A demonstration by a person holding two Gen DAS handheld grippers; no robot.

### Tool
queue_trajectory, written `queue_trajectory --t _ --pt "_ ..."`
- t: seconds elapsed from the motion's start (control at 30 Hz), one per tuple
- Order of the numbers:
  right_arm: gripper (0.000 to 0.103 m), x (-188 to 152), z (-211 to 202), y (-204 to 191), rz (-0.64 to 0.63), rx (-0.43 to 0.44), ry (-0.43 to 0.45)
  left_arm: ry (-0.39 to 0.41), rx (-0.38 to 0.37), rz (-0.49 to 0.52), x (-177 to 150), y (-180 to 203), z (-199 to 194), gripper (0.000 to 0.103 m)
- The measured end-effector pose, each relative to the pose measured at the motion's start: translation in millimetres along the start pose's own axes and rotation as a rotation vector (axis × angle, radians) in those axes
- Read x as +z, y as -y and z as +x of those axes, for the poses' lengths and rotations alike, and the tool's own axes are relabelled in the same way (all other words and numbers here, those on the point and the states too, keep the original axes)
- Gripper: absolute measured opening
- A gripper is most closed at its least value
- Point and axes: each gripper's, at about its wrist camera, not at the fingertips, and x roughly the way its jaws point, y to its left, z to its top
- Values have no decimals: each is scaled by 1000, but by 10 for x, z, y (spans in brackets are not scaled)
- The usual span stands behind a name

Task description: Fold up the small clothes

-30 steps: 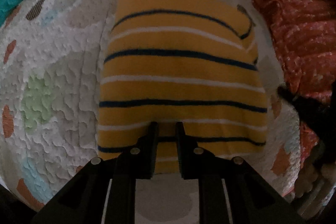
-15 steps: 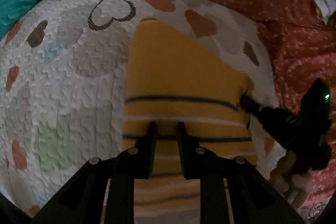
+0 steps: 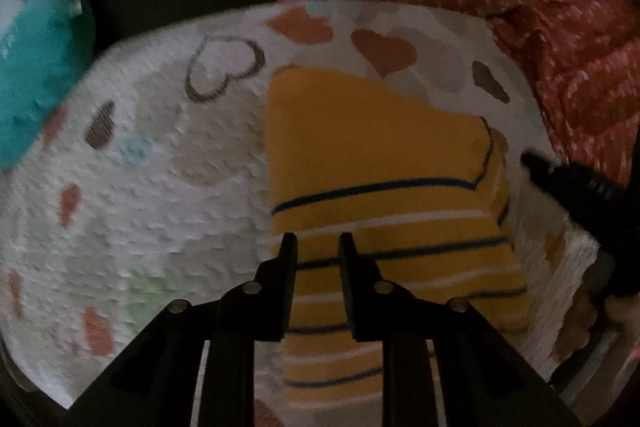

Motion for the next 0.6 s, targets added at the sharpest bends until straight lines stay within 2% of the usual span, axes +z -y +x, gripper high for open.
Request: queue_trajectory --t 0.07,0.13,0.2,0.23,0.33,0.4,0.5,0.53,0.6 --pt "40 -34 -79 -187 -38 123 8 24 40 33 -63 38 -111 21" --pt "40 -127 -41 -381 -57 256 -50 34 62 41 -117 50 -180 21" --pt "40 -236 91 -487 -69 298 -123 37 94 50 -164 63 -231 21" --pt "40 -295 174 -493 -75 262 -155 40 114 60 -184 74 -255 21" --pt "40 -355 402 -393 -102 80 -222 54 156 85 -220 102 -326 21" --pt "40 -314 350 -320 -81 67 -199 70 182 103 -235 125 -379 21" --pt "45 -236 123 -313 -139 -58 -99 94 206 130 -253 165 -437 23" --pt "46 -216 51 -302 -148 -72 -71 99 210 136 -256 175 -444 23" --pt "47 -142 2 -221 -110 -40 -65 104 213 152 -268 210 -457 24"
